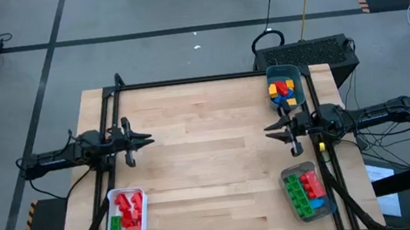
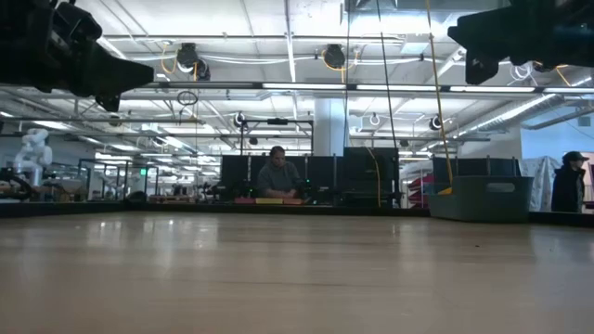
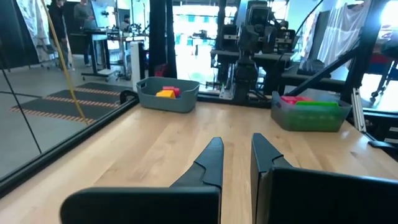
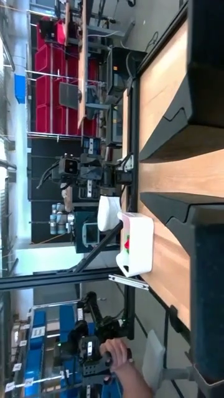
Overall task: Sort blocks by size
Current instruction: Return to Home Position
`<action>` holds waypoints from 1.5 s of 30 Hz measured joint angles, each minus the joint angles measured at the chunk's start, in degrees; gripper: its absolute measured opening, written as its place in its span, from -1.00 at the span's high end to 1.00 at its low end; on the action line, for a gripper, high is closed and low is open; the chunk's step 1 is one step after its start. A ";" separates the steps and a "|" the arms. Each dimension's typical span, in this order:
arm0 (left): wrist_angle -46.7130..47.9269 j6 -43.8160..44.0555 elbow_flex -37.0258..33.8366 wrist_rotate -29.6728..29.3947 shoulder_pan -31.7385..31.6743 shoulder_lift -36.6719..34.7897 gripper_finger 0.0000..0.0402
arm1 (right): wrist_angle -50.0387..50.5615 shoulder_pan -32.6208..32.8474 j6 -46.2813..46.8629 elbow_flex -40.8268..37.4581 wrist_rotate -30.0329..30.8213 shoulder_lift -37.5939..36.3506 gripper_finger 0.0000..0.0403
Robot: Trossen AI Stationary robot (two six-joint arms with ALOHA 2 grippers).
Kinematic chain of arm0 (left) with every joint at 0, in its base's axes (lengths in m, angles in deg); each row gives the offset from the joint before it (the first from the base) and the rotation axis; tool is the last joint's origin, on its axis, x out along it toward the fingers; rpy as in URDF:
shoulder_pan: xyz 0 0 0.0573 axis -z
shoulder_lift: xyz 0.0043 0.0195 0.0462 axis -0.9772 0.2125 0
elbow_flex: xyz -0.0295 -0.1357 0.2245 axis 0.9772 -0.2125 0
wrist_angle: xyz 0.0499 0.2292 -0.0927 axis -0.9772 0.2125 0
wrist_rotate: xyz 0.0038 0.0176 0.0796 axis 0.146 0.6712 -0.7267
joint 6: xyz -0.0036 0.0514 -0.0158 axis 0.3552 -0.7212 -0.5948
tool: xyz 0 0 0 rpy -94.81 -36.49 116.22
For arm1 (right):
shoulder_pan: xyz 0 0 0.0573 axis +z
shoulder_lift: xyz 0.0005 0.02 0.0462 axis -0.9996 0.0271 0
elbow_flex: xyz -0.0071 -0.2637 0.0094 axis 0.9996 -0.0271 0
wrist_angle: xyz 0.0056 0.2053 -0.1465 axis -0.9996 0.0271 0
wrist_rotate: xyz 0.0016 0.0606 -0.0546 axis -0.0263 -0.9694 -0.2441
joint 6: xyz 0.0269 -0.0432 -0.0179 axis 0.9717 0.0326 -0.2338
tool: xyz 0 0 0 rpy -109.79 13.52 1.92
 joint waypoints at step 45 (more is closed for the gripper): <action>-3.08 3.00 -3.28 -0.01 0.00 -0.02 1.00 | 11.55 -0.07 2.12 -9.57 0.16 -24.31 0.65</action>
